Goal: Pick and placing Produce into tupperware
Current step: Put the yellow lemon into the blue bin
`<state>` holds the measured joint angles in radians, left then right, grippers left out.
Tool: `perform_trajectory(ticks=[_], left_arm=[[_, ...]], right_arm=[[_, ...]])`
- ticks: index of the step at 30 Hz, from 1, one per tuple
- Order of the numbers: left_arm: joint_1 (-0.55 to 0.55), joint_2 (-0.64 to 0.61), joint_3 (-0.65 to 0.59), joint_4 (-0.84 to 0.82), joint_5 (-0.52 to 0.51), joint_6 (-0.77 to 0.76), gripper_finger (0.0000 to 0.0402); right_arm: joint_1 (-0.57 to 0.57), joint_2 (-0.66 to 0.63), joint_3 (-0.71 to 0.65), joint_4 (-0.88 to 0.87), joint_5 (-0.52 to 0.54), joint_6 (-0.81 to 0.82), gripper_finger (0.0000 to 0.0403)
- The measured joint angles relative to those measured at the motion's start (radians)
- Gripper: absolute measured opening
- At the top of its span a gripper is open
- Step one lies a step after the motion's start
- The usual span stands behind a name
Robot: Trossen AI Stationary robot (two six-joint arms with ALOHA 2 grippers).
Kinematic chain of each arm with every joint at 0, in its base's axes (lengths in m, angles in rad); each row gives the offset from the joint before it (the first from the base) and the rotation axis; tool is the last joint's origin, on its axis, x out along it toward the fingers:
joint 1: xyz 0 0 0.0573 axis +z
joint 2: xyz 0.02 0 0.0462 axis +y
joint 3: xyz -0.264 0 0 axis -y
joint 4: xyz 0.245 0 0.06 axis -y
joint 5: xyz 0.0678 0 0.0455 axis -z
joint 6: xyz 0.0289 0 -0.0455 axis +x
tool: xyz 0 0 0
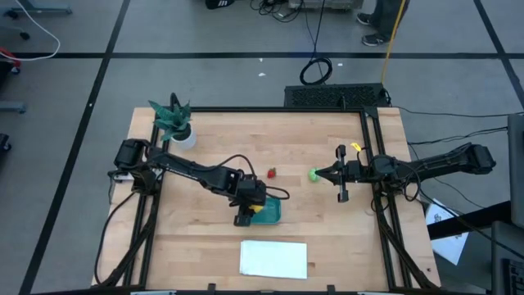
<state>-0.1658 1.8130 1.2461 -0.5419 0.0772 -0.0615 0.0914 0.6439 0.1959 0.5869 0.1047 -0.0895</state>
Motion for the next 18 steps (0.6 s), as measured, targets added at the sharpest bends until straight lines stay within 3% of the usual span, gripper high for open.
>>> perform_trajectory(ticks=[18], left_arm=[[0.001,0.0,-0.043,0.077,-0.008,0.014,0.0211]], right_arm=[[0.0,0.0,0.0,0.0,0.0,0.002,0.0]])
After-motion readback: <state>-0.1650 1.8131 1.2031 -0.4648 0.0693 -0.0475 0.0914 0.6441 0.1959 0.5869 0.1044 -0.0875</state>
